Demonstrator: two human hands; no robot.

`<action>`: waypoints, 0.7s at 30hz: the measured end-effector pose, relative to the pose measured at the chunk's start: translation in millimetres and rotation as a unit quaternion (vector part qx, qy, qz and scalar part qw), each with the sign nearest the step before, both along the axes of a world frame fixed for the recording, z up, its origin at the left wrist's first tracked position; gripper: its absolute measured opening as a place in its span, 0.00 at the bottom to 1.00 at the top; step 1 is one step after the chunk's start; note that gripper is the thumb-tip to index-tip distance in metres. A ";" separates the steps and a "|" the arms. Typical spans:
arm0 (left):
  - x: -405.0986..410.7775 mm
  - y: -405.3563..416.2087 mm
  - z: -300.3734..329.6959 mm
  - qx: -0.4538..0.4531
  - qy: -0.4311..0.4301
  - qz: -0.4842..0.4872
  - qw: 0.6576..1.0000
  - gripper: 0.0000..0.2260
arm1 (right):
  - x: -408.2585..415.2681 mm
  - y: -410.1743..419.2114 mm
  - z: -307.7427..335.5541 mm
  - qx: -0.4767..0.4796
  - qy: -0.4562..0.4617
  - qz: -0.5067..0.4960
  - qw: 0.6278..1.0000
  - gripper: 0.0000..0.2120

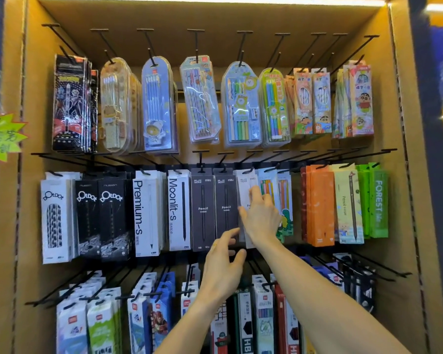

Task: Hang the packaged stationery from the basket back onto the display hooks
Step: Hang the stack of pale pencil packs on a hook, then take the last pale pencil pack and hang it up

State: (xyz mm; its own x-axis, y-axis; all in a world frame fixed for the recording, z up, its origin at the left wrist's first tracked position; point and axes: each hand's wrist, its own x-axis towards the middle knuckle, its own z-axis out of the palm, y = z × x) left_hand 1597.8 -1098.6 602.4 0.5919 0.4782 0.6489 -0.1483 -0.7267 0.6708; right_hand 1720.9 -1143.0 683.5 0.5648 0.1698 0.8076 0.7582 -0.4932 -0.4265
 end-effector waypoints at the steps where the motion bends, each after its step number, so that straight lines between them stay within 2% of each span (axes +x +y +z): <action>1: -0.8 1.5 -0.6 -0.001 0.001 0.002 1.000 0.22 | 1.5 0.5 -2.2 0.000 0.000 0.006 1.000 0.22; 7: -14.0 -0.1 -8.0 0.032 0.009 0.019 0.999 0.21 | -8.6 -17.7 -31.5 0.025 0.019 0.062 0.998 0.22; 11: -31.2 -15.9 -32.7 0.137 0.001 0.047 0.989 0.20 | -40.0 -57.5 -82.1 0.053 0.065 0.139 0.987 0.21; 14: -51.7 -33.9 -71.5 0.195 -0.001 0.033 0.980 0.19 | -69.9 -99.2 -148.9 0.037 0.111 0.187 0.975 0.19; 17: -74.7 -50.5 -140.9 0.187 0.076 -0.007 0.979 0.18 | -96.7 -143.1 -235.2 -0.020 0.195 0.190 0.962 0.19; 19: -92.3 -59.2 -202.5 0.159 0.173 -0.027 0.972 0.19 | -112.1 -171.4 -301.4 -0.072 0.271 0.175 0.944 0.19; 21: -112.1 -66.1 -270.8 0.129 0.279 -0.049 0.950 0.19 | -128.6 -198.7 -370.9 -0.111 0.367 0.160 0.910 0.20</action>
